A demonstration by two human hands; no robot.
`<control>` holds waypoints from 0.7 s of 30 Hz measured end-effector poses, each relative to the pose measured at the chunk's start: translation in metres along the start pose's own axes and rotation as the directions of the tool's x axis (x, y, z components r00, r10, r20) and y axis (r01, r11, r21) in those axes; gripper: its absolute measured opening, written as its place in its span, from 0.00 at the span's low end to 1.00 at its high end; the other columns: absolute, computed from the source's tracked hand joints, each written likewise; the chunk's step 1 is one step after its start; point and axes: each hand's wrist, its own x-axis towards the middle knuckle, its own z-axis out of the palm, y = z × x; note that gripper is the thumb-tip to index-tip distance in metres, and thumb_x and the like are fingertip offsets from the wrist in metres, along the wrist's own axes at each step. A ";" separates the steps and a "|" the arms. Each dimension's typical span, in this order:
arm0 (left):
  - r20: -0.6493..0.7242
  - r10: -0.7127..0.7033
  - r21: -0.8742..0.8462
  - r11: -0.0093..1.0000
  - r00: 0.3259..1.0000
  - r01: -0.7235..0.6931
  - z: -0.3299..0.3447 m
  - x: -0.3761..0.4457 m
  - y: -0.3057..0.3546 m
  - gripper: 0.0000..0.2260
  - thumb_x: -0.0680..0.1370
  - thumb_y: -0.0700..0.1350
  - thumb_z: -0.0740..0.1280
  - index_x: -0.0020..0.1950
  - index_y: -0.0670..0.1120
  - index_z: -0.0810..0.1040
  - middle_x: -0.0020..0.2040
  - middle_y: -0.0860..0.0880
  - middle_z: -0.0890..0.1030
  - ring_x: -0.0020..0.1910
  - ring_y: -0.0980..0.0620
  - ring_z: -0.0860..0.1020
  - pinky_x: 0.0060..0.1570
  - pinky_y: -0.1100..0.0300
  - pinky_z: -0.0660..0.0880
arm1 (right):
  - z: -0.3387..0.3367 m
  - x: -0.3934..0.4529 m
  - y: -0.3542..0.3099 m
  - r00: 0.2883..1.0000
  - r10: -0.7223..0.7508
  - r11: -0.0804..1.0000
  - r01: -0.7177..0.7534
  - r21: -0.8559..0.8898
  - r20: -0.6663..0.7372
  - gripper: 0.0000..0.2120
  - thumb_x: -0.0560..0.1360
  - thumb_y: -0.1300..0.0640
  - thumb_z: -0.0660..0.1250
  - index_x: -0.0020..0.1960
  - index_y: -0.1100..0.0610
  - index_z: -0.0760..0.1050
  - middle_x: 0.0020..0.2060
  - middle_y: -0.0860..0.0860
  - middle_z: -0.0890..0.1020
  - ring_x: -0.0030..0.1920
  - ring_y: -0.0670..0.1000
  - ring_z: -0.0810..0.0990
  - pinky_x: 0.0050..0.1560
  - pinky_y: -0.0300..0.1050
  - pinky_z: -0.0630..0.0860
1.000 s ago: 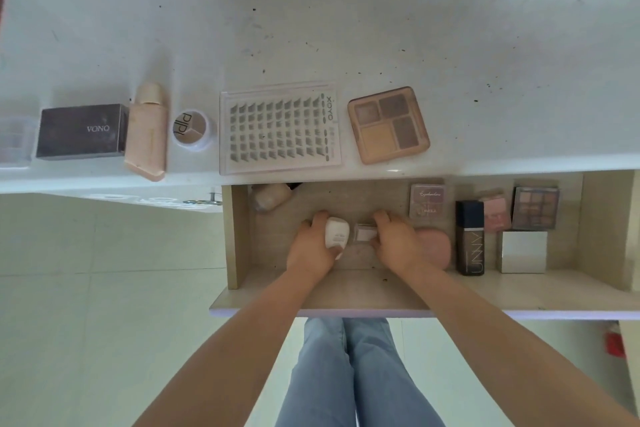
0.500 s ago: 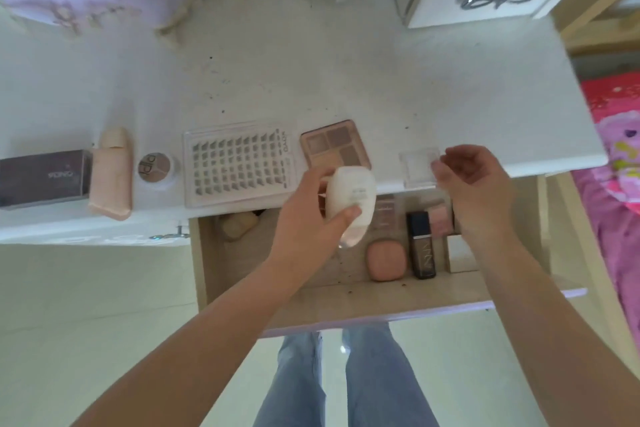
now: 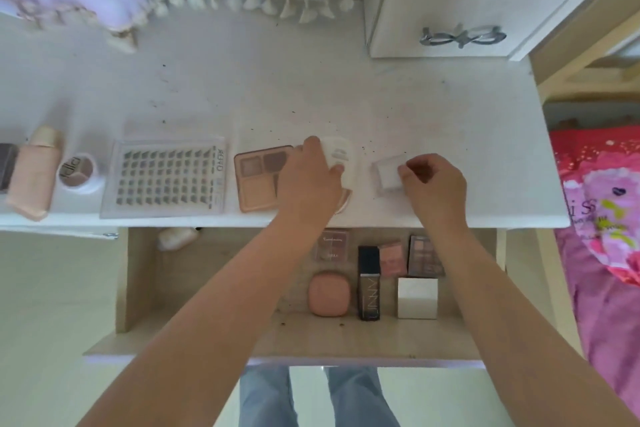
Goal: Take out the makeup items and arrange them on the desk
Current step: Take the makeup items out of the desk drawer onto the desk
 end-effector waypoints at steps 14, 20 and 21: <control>-0.212 0.034 0.109 0.994 0.977 -0.011 0.025 -0.020 0.000 0.18 0.78 0.34 0.57 0.68 0.37 0.65 0.69 0.42 0.66 0.66 0.45 0.67 0.57 0.59 0.67 | 0.005 -0.003 0.009 0.969 -0.218 0.944 0.239 -0.226 0.115 0.12 0.78 0.64 0.56 0.60 0.65 0.69 0.55 0.60 0.73 0.50 0.53 0.72 0.47 0.34 0.63; -0.296 0.423 0.209 0.904 0.857 -0.374 0.057 -0.072 -0.054 0.14 0.69 0.35 0.56 0.47 0.35 0.79 0.43 0.39 0.81 0.39 0.42 0.80 0.42 0.62 0.75 | -0.010 -0.056 0.056 0.930 -0.181 0.928 0.270 -0.258 0.321 0.08 0.76 0.61 0.61 0.50 0.64 0.76 0.42 0.54 0.78 0.42 0.51 0.75 0.43 0.37 0.67; -0.152 0.397 0.220 0.906 0.905 -0.361 0.068 -0.080 -0.066 0.14 0.70 0.36 0.57 0.48 0.36 0.79 0.44 0.40 0.80 0.40 0.42 0.80 0.41 0.60 0.77 | -0.005 -0.063 0.070 0.898 -0.065 0.909 0.233 -0.345 0.435 0.09 0.76 0.58 0.62 0.51 0.63 0.75 0.44 0.55 0.80 0.44 0.53 0.77 0.44 0.40 0.70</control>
